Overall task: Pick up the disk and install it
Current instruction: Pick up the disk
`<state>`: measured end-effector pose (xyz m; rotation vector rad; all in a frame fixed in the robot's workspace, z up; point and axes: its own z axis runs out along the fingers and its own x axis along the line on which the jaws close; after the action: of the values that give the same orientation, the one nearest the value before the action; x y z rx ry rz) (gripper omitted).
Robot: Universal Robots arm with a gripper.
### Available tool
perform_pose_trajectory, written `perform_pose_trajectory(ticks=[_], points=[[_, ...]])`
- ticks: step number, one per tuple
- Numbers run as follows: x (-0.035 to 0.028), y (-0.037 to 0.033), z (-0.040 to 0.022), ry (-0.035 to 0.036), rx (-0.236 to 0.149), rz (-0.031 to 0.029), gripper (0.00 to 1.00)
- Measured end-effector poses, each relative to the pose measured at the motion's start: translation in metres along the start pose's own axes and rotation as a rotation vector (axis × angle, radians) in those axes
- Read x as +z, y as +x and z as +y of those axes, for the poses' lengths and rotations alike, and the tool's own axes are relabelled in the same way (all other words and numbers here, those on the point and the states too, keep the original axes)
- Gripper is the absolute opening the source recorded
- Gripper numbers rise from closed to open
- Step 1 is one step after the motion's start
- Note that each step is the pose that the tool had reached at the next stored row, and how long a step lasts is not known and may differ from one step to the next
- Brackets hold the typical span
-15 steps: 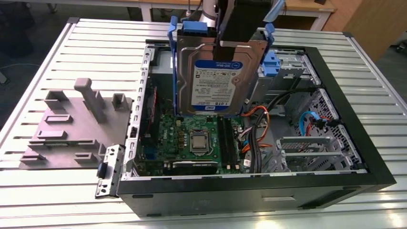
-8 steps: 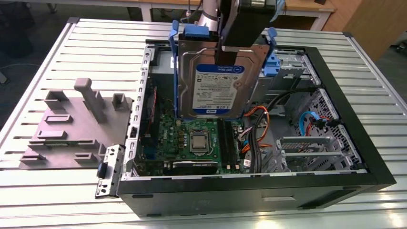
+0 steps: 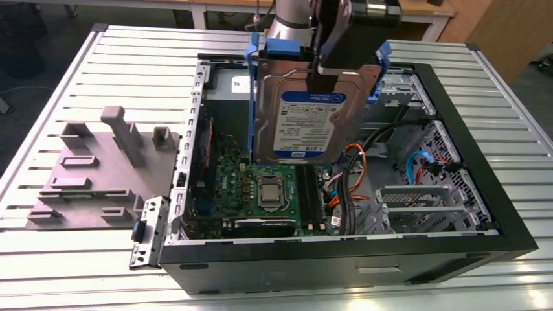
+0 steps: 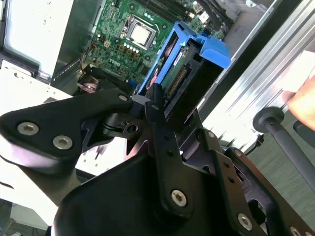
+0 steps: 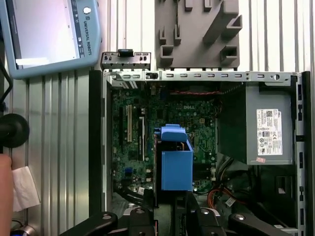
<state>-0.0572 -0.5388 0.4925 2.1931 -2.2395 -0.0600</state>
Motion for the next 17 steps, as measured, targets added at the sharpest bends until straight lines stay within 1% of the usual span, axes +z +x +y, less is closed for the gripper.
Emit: perform_pose_trajectory(ticks=[5,13,17], points=[[0.0004,0.0009,-0.0120,0.0001,0.000,-0.0003,0.35],[0.0004,0.0013,-0.0361,0.0000,0.000,-0.0001,0.35],[0.0003,0.0013,-0.0453,0.0000,0.000,0.0000,0.35]])
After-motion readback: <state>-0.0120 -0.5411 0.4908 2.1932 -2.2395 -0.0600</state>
